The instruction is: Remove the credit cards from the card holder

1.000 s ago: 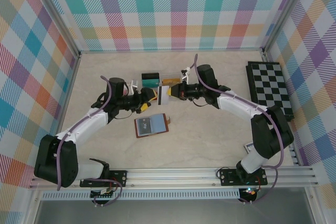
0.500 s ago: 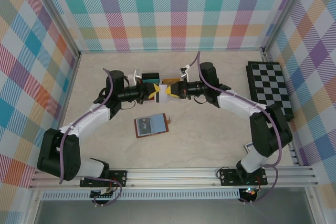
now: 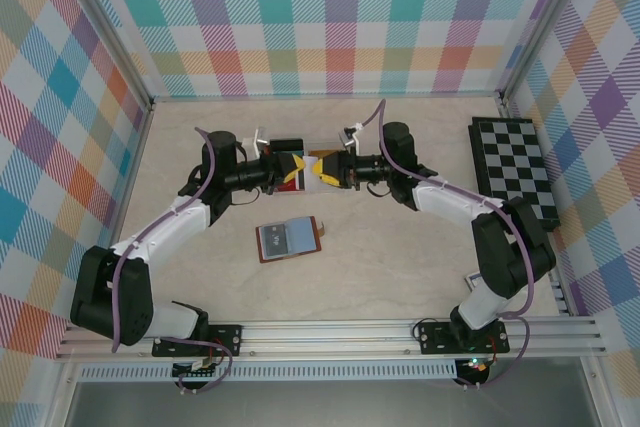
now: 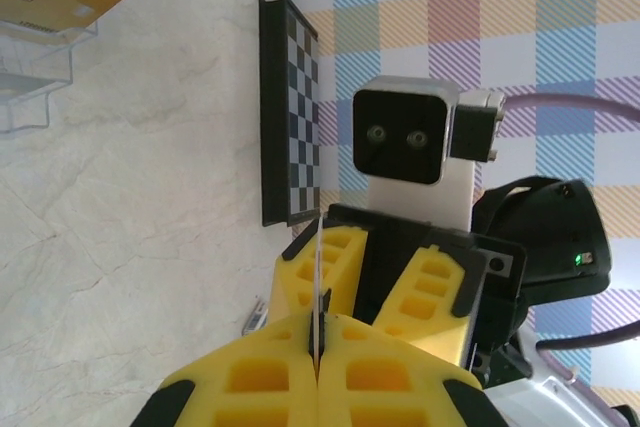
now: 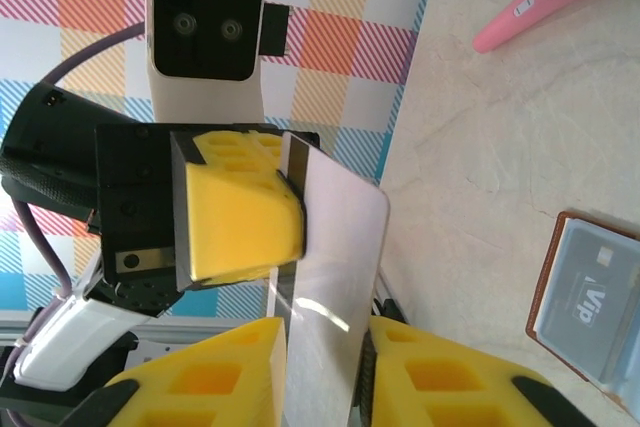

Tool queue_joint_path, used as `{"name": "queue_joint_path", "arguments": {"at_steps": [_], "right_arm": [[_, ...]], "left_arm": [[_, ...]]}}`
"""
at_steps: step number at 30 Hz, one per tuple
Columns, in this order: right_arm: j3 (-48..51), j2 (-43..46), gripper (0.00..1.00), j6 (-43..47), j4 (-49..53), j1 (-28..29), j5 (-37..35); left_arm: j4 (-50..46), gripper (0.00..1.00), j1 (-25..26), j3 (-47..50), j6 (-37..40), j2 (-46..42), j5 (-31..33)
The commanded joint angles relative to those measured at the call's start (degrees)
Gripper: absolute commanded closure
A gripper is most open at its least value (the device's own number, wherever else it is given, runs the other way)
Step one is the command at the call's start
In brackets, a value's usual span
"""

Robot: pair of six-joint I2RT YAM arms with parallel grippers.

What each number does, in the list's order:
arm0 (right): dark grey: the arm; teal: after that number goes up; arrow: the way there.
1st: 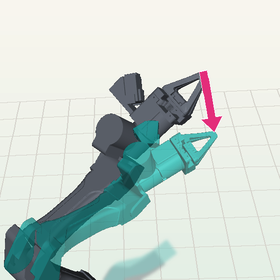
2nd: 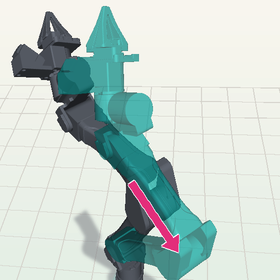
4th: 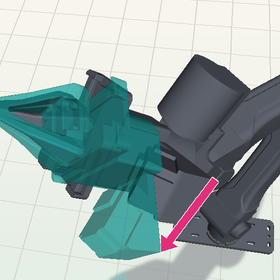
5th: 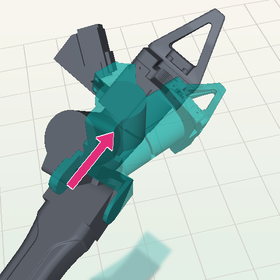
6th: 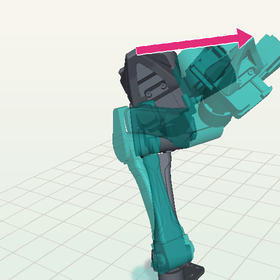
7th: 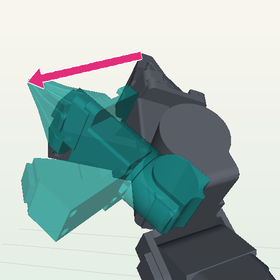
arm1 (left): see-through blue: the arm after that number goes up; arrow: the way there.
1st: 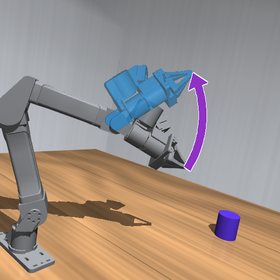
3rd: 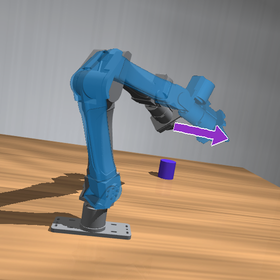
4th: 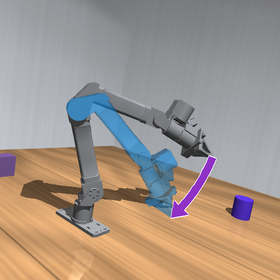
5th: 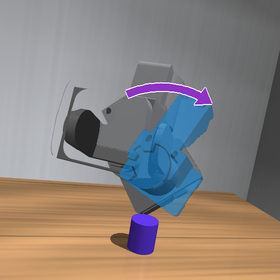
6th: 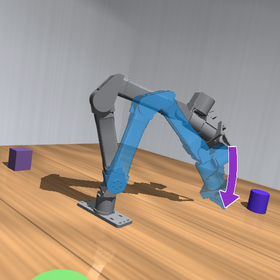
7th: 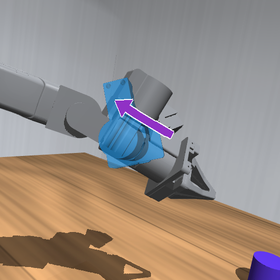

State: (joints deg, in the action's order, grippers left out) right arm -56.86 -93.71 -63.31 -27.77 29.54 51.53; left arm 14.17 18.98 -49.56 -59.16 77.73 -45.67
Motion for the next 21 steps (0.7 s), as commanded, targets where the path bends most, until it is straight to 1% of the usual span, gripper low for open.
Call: {"name": "queue_joint_path", "arguments": {"at_steps": [1,4,7,8,9,10,11,12,13,14,16,18,21], "right_arm": [[1.08,0.73,0.79,-4.13,-7.30,0.94,0.44],[1.39,0.21,0.83,-5.93,-7.91,1.28,-0.28],[1.19,0.64,0.92,-4.96,-6.93,1.22,-1.56],[0.52,0.79,0.97,-3.22,-4.73,1.23,-1.87],[-0.50,1.06,1.00,-0.30,-1.13,1.22,-2.25],[-1.59,1.47,1.00,2.96,2.88,1.22,-3.03],[-3.12,2.13,1.00,8.12,8.95,1.21,-4.47],[-4.35,2.72,1.00,13.07,14.30,1.24,-6.23],[-5.96,3.39,1.00,18.95,19.95,1.14,-8.61],[-7.72,4.08,1.00,25.70,26.27,1.14,-11.82],[-10.03,4.71,1.00,35.42,33.43,1.06,-16.20],[-12.57,4.95,1.00,45.99,40.83,1.05,-22.77],[-14.87,5.16,1.00,58.09,46.31,0.96,-32.06]], "left_arm": [[3.66,1.00,0.62,-0.28,-2.13,-2.03,2.93],[5.77,1.00,0.70,0.85,-3.58,-2.52,4.42],[4.02,1.00,0.70,0.84,-2.63,-3.00,5.31],[2.35,0.99,0.70,0.50,-1.63,-3.10,5.69],[-0.09,0.86,0.65,0.18,-0.26,-3.21,6.29],[-2.92,0.69,0.62,-0.22,1.16,-3.43,7.24],[-8.25,0.52,0.63,-1.16,3.73,-3.98,9.44],[-13.96,0.41,0.70,-2.11,6.25,-4.42,12.21],[-20.15,0.32,0.69,-3.25,9.37,-4.89,15.55],[-25.96,0.28,0.69,-4.37,12.15,-5.29,19.13],[-34.45,0.21,0.61,-5.78,16.26,-5.73,24.36],[-39.23,0.16,0.41,-6.07,19.39,-6.46,28.61],[-44.31,0.10,0.11,-5.75,23.20,-7.89,35.20]]}}
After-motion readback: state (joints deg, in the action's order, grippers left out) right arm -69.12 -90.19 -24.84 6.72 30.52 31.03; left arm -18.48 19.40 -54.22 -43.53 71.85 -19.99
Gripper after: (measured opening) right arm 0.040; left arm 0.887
